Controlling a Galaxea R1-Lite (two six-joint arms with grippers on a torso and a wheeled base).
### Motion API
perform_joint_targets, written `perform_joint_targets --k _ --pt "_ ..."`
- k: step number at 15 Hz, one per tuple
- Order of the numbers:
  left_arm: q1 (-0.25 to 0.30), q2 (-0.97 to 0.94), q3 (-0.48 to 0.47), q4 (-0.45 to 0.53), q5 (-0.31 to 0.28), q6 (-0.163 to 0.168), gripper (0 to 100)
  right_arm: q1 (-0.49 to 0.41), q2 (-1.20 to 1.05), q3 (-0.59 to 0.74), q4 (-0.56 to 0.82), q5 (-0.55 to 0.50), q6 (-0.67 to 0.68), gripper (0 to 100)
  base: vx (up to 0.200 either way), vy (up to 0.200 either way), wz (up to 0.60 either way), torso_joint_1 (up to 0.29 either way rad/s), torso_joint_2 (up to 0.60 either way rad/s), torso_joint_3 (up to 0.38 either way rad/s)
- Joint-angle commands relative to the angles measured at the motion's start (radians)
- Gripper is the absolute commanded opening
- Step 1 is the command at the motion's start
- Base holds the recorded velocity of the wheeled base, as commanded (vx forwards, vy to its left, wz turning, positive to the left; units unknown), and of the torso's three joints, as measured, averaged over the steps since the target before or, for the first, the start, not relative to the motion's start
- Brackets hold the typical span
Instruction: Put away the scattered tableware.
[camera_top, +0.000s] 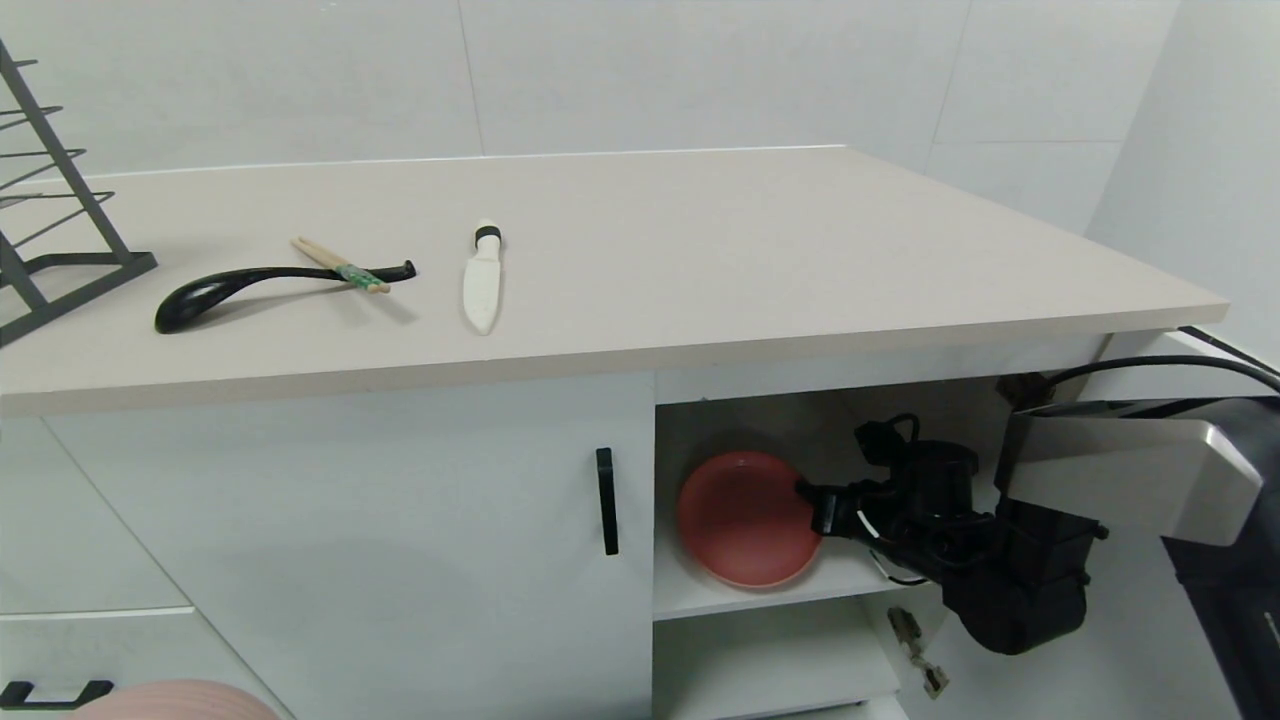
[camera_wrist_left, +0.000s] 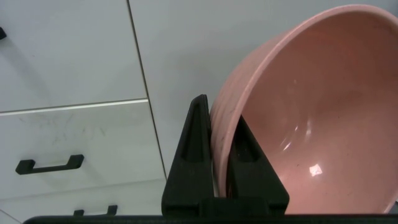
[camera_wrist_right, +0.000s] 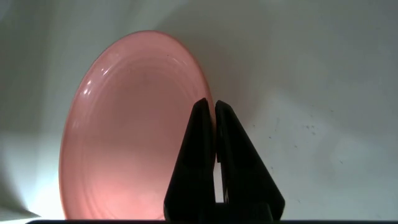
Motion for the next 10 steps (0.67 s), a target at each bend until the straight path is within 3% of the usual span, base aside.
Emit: perform_joint_targets --k 1,7,8,10 --pt "0.000 0.001 0.000 0.000 0.000 0.000 0 0.001 0.010 -0.019 0.000 -0.002 0.000 0 0.000 0.000 0.00 0.000 0.00 0.000" --pt "0.000 0.001 0.000 0.000 0.000 0.000 0 0.001 0.047 -0.065 0.000 -0.040 0.000 0 0.000 0.000 0.00 0.000 0.00 0.000" --pt "0.000 0.001 0.000 0.000 0.000 0.000 0 0.001 0.049 -0.071 0.000 -0.040 0.000 100 0.000 0.000 0.00 0.000 0.00 0.000" --pt "0.000 0.001 0.000 0.000 0.000 0.000 0 0.000 0.049 -0.079 0.000 -0.057 0.029 100 0.000 0.000 0.00 0.000 0.00 0.000"
